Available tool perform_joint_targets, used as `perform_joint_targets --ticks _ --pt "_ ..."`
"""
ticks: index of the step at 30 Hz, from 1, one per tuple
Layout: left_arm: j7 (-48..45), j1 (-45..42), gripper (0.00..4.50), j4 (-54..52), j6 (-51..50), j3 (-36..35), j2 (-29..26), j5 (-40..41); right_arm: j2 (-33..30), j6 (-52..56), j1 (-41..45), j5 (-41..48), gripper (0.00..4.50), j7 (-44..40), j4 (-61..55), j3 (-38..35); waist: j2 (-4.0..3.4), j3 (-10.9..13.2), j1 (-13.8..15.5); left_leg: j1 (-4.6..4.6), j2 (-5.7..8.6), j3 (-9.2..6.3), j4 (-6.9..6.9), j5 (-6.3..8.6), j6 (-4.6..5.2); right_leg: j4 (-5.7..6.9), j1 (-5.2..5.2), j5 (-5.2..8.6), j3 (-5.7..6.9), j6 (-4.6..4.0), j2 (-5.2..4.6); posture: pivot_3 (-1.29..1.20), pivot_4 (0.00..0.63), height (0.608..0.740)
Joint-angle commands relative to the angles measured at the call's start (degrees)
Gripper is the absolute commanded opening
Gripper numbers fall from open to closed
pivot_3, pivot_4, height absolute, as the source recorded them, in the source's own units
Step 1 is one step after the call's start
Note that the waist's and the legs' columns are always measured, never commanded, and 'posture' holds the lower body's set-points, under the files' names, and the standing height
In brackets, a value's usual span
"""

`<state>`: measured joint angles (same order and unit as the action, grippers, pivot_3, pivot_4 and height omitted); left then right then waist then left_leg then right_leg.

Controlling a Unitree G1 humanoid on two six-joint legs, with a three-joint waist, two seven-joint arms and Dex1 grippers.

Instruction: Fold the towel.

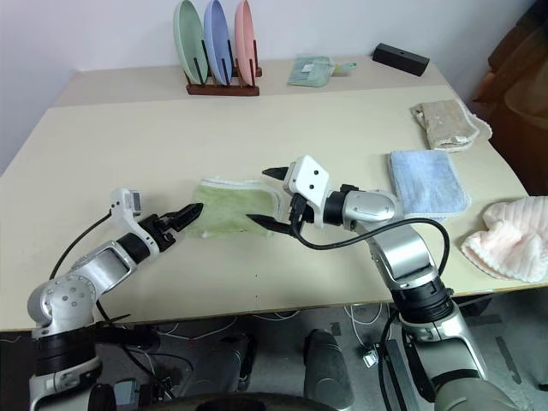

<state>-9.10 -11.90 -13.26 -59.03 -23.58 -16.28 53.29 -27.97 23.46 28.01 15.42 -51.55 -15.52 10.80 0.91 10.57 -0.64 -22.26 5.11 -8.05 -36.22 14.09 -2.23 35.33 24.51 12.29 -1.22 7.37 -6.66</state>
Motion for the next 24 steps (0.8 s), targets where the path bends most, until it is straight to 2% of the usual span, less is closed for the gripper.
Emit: perform_joint_targets --ticks 1,2,5,12,17,21,24 --pt "2.64 -1.15 4.48 -0.2 -3.83 1.66 4.15 4.94 -1.05 -1.17 -1.27 -0.07 4.5 -0.31 -3.45 0.24 0.0 0.0 0.1 0.0 0.0 0.02 0.0 0.0 0.0 0.0 0.0 0.0 -0.01 0.0 -0.02 0.0 0.15 0.737" --pt "3.41 -1.35 4.48 -0.06 -4.52 2.43 5.29 5.15 -1.26 -1.43 -1.68 -0.43 4.5 -0.2 -3.67 0.44 0.01 -0.01 0.23 0.0 0.01 0.02 0.0 0.0 0.0 -0.02 -0.01 0.0 0.0 0.0 -0.03 0.0 0.15 0.737" --pt "4.46 -1.74 3.63 -0.07 -4.84 3.12 7.34 5.6 -1.27 -1.52 -2.26 -1.05 4.5 0.4 -3.99 0.63 0.01 -0.01 0.21 0.0 0.04 0.02 -0.02 0.0 0.0 -0.02 -0.03 0.0 -0.01 0.0 -0.05 0.0 0.15 0.737" --pt "4.71 -2.34 0.06 -0.97 -3.96 4.85 8.55 5.54 -1.62 -1.6 -3.54 -1.76 4.5 0.96 -4.82 0.93 0.01 0.0 0.09 0.0 0.03 0.03 0.0 0.0 0.0 -0.02 -0.02 0.0 -0.01 0.0 -0.04 0.0 0.15 0.737" --pt "5.73 -4.2 0.02 -1.61 3.34 1.18 9.02 4.28 -1.78 -1.44 -3.82 -2.08 4.5 1.48 -5.03 1.04 0.02 0.0 0.13 0.0 0.03 0.03 0.0 0.0 0.0 -0.03 -0.02 0.0 -0.01 0.0 -0.04 0.0 0.15 0.737" --pt "10.52 -8.65 0.02 1.57 14.89 -7.36 7.09 1.67 -1.98 -1.62 -3.85 -2.38 4.5 1.65 -4.82 0.95 0.04 0.01 0.09 -0.01 0.01 0.03 0.0 -0.01 -0.01 -0.07 -0.02 0.0 0.0 -0.01 -0.02 0.0 0.15 0.737" --pt "16.7 -12.23 0.02 6.05 25.35 -16.17 3.23 -2.0 -2.19 -1.86 -3.88 -2.54 4.5 1.5 -4.58 0.94 0.04 0.01 -0.1 0.0 0.0 0.06 0.05 -0.01 -0.02 -0.09 0.02 0.0 -0.01 -0.01 -0.01 0.0 0.15 0.737"
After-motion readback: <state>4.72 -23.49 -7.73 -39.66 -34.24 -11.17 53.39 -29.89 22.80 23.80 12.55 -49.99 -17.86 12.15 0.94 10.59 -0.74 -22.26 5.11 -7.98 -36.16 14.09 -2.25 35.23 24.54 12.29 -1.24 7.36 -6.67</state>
